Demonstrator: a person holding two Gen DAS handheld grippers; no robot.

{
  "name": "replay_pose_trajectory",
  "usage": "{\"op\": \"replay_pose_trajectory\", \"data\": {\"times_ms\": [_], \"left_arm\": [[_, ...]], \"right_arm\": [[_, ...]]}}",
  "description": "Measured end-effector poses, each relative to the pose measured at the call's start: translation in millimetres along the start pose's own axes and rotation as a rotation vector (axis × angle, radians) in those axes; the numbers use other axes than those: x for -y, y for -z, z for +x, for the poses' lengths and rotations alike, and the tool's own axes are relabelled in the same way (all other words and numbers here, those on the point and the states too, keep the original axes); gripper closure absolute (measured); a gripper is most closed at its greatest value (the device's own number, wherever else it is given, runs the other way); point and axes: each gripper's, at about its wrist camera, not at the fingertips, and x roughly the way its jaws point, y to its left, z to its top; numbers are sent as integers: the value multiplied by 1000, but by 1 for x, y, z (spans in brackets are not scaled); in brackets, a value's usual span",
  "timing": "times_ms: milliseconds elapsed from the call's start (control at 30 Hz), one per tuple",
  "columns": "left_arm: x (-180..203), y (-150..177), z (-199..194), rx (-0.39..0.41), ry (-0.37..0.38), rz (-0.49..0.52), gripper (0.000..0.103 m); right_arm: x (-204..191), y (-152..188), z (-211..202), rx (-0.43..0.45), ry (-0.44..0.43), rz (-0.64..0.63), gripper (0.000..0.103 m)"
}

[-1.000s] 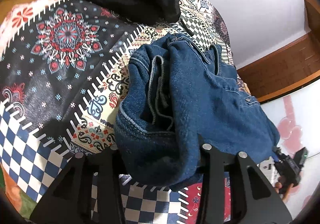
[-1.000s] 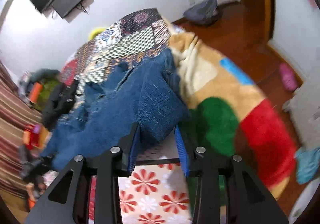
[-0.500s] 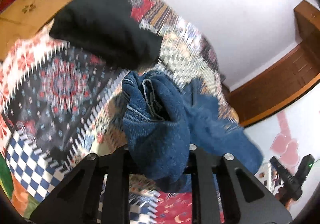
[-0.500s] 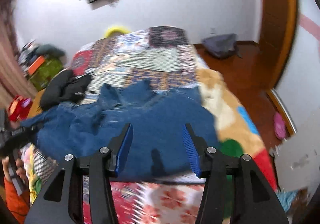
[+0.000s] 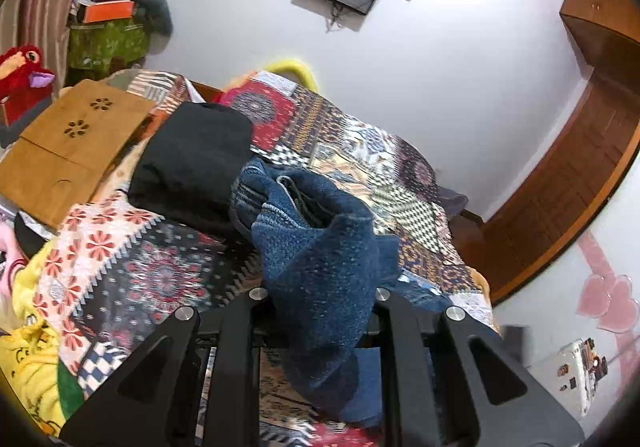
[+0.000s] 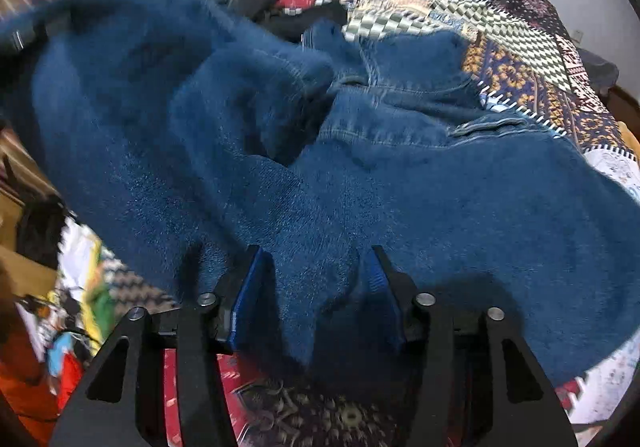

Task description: Fold large clothes

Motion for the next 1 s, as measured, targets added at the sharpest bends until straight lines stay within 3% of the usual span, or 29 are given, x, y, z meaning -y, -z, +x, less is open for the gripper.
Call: {"op": "replay_pose_trajectory", "data": {"times_ms": [100,233,300,367,500,633,767,867,1000], "left_arm": [[29,1,8,-7,-18,82,87],[71,-2,21,-24,28,158,87],[94,-1,29,-24,51,202,87],[126,7,40,-27,68,281,87],[186,36,70,-102,128,404,87],[226,77,100,-210,198,486,87],[243,115,127,-322,187,558,86],[241,132,141,-415,169,561,78],[234,138,125,-456,235,543,53]], "right_arm": [[7,3,-6,4,-51,-15,51],[43,3,-39,70,-112,126,51],[63,8,-62,129,-69,180,51],[88,17,-92,218,26,233,51],[128,38,-139,325,156,319,50],[153,58,-165,361,289,365,50],[164,71,-173,356,289,412,50],[166,79,-176,344,280,420,50],[165,83,-178,340,282,408,50]]}}
